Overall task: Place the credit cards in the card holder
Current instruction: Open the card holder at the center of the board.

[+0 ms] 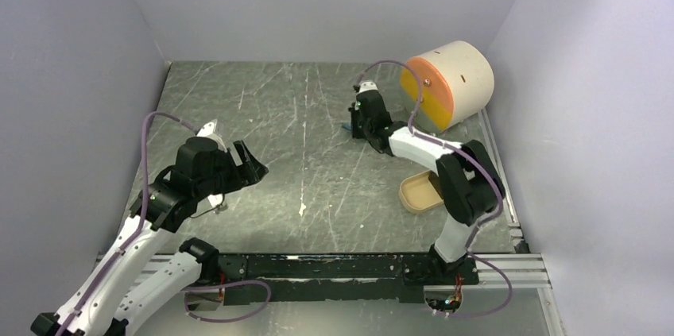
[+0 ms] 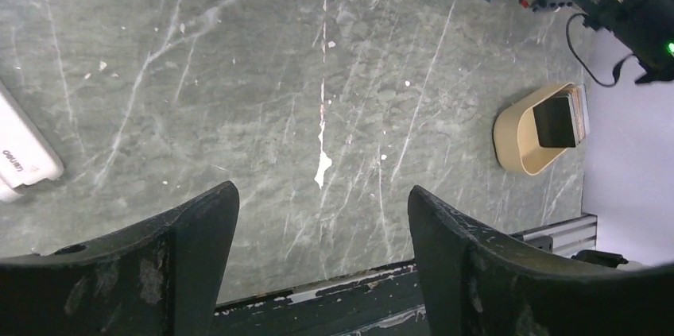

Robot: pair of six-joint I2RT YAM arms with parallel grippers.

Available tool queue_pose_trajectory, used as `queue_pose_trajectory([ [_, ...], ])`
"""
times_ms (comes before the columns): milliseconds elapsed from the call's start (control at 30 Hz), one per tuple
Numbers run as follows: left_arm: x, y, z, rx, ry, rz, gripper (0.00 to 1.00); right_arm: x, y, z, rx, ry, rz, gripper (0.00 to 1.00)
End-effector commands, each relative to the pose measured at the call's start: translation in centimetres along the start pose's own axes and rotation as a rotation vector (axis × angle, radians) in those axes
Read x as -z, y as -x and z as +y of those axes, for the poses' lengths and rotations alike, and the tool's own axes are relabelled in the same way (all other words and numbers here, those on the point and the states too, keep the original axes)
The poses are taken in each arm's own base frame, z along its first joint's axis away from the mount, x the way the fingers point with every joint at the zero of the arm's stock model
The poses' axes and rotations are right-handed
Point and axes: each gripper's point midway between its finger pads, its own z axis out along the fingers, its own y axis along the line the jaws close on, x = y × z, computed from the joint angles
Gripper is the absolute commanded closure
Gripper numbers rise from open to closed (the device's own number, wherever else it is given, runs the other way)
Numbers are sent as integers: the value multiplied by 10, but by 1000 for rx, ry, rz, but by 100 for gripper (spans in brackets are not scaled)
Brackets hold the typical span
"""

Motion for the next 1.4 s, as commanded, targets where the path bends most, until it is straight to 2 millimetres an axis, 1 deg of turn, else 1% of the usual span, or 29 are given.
queue_pose_trajectory([
  [0, 2, 17, -26, 16, -83, -16, 18, 31, 14, 46, 79, 224, -128, 100],
  [67, -1, 19, -34, 16, -103, -6, 19, 44, 5, 66, 131, 281, -136, 100],
  [133, -9, 17, -42, 30, -130, 29, 20, 56, 3, 82, 199, 315, -158, 100],
  [233, -21, 9, -53, 59, -170, 90, 22, 78, 2, 114, 321, 384, -196, 100],
  [300, -28, 4, -52, 67, -172, 109, 22, 93, 2, 131, 376, 426, -227, 100],
  [400, -35, -4, -50, 89, -172, 150, 21, 117, 5, 148, 444, 495, -303, 100],
  [433, -36, -8, -51, 98, -183, 173, 22, 128, 8, 152, 466, 530, -343, 100],
  [533, -38, -14, -46, 115, -174, 190, 23, 144, 9, 158, 505, 577, -417, 100],
  [600, -38, -15, -39, 122, -145, 185, 23, 148, 10, 158, 493, 583, -420, 100],
  [667, -36, -15, -36, 125, -135, 180, 23, 154, 8, 161, 486, 613, -411, 100],
  [767, -33, -17, -35, 130, -138, 181, 23, 167, 5, 169, 488, 684, -426, 100],
  [867, -34, -23, -30, 137, -129, 193, 23, 182, 7, 175, 488, 748, -455, 100],
  [1000, -35, -30, -32, 180, -153, 222, 25, 202, 13, 180, 497, 809, -520, 100],
  [1067, -34, -30, -35, 210, -160, 241, 25, 214, 12, 183, 549, 856, -566, 100],
  [1167, -33, -25, -33, 227, -134, 261, 24, 230, 12, 187, 658, 916, -634, 100],
  [1233, -31, -14, -33, 230, -136, 263, 23, 239, 14, 189, 717, 938, -657, 100],
  [1267, -30, -8, -33, 240, -149, 266, 23, 244, 16, 189, 737, 946, -671, 100],
  [1367, -23, 4, -38, 287, -231, 303, 22, 260, 20, 190, 808, 973, -743, 100],
])
